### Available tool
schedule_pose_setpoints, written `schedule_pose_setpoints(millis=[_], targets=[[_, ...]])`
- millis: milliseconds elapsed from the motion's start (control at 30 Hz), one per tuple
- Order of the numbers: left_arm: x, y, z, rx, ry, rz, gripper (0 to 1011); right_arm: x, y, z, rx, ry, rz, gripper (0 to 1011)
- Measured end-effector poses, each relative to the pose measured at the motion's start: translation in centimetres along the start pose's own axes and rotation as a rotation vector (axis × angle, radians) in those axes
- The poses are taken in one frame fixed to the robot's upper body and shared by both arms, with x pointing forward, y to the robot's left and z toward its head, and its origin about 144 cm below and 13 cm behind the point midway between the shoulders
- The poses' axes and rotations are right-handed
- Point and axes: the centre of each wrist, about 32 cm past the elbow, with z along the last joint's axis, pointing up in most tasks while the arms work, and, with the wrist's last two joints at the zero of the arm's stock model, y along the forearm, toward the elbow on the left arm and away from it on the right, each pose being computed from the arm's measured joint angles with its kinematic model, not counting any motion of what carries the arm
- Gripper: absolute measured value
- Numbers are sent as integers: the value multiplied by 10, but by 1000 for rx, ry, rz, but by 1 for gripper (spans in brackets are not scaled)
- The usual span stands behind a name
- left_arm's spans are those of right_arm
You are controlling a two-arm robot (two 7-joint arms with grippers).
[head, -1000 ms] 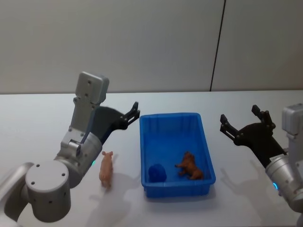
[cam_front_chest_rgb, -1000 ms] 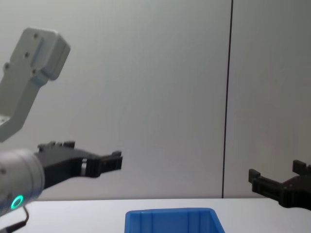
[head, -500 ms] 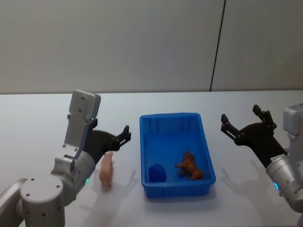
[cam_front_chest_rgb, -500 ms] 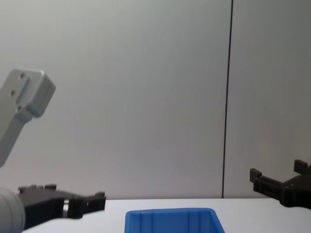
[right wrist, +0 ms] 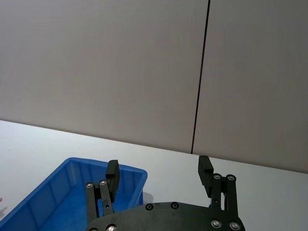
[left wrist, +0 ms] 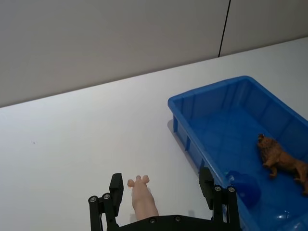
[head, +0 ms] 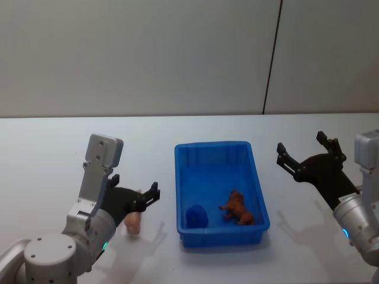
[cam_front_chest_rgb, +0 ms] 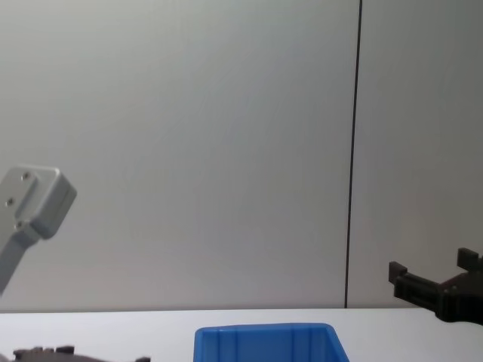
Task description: Pick up the two dolls from the table and place them into the box.
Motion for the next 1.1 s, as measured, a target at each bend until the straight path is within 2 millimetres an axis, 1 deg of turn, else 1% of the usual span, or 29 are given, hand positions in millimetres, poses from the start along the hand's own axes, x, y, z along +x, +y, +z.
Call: schedule_pose_setpoints(millis=[333,1100], targets=[[2,-6,-10,52,13,-6,1001,0,0,0,0,0,0,1001],[8,-27,-33,142,36,-4,1001,0,0,0,0,0,0,1001]])
